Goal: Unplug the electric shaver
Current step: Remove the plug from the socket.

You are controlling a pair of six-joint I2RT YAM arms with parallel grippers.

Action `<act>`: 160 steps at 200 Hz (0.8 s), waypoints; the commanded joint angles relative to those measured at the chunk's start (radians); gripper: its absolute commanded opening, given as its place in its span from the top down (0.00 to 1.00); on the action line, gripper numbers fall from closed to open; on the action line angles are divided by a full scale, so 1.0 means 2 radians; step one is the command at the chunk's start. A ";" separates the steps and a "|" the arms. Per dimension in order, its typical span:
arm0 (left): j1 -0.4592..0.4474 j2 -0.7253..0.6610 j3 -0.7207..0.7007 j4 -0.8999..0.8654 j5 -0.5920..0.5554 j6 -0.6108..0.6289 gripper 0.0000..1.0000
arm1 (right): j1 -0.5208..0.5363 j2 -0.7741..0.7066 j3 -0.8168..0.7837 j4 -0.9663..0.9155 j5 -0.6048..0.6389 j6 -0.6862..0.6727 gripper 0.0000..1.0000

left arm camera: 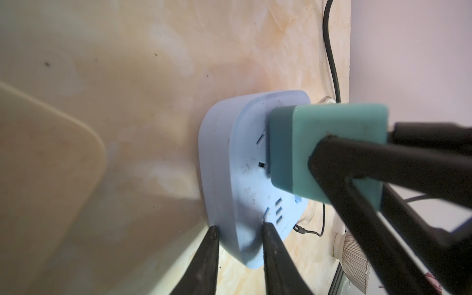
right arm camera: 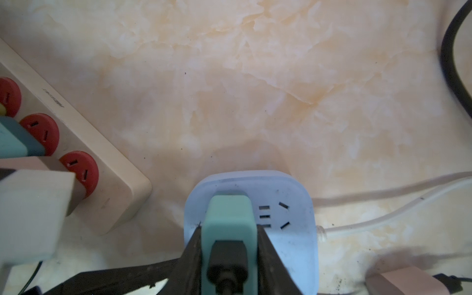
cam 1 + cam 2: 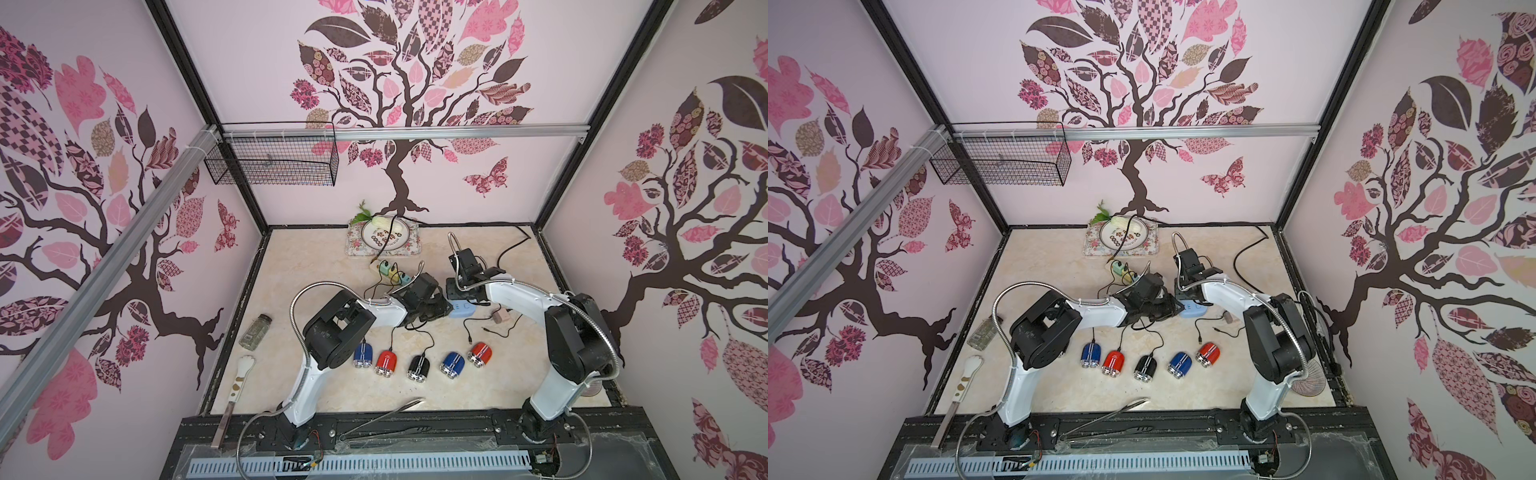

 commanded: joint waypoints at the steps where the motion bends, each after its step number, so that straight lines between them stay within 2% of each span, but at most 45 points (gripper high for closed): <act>1: 0.000 0.035 -0.025 -0.067 -0.012 -0.015 0.70 | 0.003 -0.017 0.001 0.023 -0.039 0.010 0.76; 107: 0.000 0.033 -0.022 -0.067 -0.010 -0.013 0.70 | 0.000 -0.013 0.002 0.024 -0.045 0.010 0.76; 160: 0.001 0.036 0.007 -0.081 -0.011 -0.004 0.63 | 0.003 -0.009 0.003 0.023 -0.050 0.010 0.76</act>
